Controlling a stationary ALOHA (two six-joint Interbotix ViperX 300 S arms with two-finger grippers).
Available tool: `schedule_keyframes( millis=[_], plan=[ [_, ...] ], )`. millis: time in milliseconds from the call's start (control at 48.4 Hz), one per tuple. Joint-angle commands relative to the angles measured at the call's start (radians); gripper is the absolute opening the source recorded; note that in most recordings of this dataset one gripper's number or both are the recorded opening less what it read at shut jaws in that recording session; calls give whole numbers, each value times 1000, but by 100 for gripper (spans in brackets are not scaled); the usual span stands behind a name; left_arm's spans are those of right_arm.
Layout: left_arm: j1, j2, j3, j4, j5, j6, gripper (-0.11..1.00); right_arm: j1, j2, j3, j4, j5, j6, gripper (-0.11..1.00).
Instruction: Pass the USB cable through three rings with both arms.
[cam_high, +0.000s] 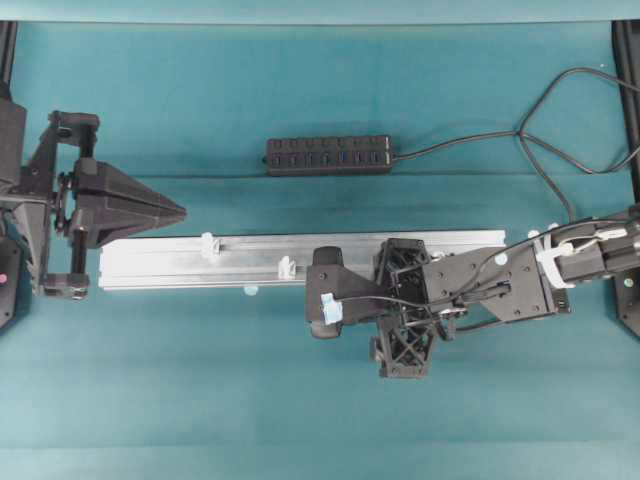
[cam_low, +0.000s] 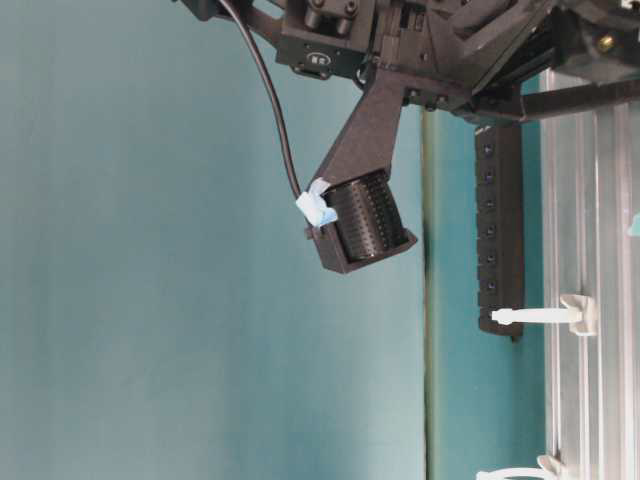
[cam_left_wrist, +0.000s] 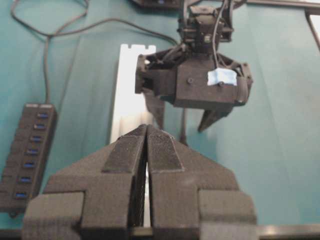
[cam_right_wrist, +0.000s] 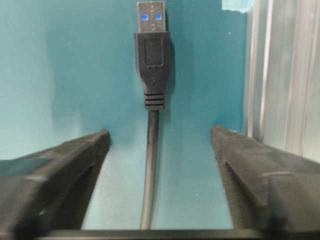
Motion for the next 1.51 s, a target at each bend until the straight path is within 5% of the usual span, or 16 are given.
schedule_keyframes(
  millis=[0,124,289,972,1240,1489],
  plan=[
    [2,-6,-29,3,-9,-2,2,2,6,-3,3,-8,14,28],
    [2,-9,-29,3,-9,-2,2,0,6,-2,3,-12,14,5],
    [2,-11,-29,3,-9,-2,2,-3,6,-5,3,-11,14,-8],
    [2,-8,-34,3,-9,-2,2,0,-3,-21,3,9,3,-8],
    [2,-14,-32,2,-9,-3,2,2,-63,-104,-8,161,-5,-8],
    [2,-14,-32,3,-9,-2,2,-2,-114,-183,-9,351,-81,-8]
  ],
)
